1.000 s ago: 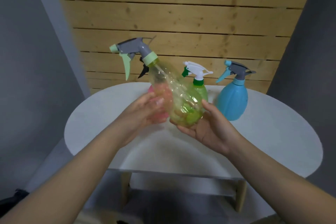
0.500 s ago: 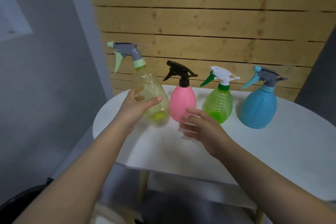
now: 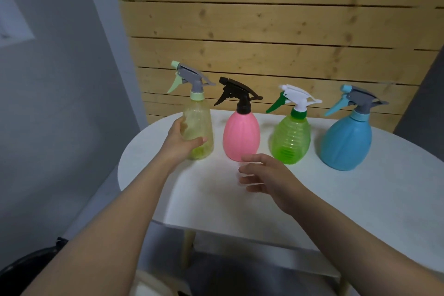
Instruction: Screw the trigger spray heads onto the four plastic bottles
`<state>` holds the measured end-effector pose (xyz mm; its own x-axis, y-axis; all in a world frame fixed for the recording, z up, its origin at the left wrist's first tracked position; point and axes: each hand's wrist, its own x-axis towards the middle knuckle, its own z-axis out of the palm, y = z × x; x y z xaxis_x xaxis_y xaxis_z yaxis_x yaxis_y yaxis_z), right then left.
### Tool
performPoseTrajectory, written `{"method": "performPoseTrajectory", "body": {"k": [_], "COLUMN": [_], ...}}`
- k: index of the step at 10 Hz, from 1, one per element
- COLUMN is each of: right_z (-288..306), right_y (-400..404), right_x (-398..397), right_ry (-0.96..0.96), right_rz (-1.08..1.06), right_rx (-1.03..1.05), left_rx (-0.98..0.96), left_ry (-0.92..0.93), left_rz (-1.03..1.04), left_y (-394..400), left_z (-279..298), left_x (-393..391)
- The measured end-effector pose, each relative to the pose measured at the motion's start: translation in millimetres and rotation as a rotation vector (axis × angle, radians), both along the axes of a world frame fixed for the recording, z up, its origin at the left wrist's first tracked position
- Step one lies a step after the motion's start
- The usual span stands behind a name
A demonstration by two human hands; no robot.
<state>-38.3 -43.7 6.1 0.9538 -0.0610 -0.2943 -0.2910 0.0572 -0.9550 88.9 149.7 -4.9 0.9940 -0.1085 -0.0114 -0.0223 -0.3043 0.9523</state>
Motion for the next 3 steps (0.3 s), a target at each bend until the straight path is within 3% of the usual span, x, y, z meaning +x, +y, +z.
{"method": "performPoseTrajectory", "body": {"k": [3], "right_z": [8.7], "right_y": [-1.9], "right_x": [-1.9], "right_ry": [-0.032], "right_rz": [-0.020], "right_rx": [0.030], "left_rx": [-0.035], "left_ry": [0.008], "left_rz": [-0.034], "left_y": [-0.8], "left_z": [-5.1], "left_x": [0.6]}}
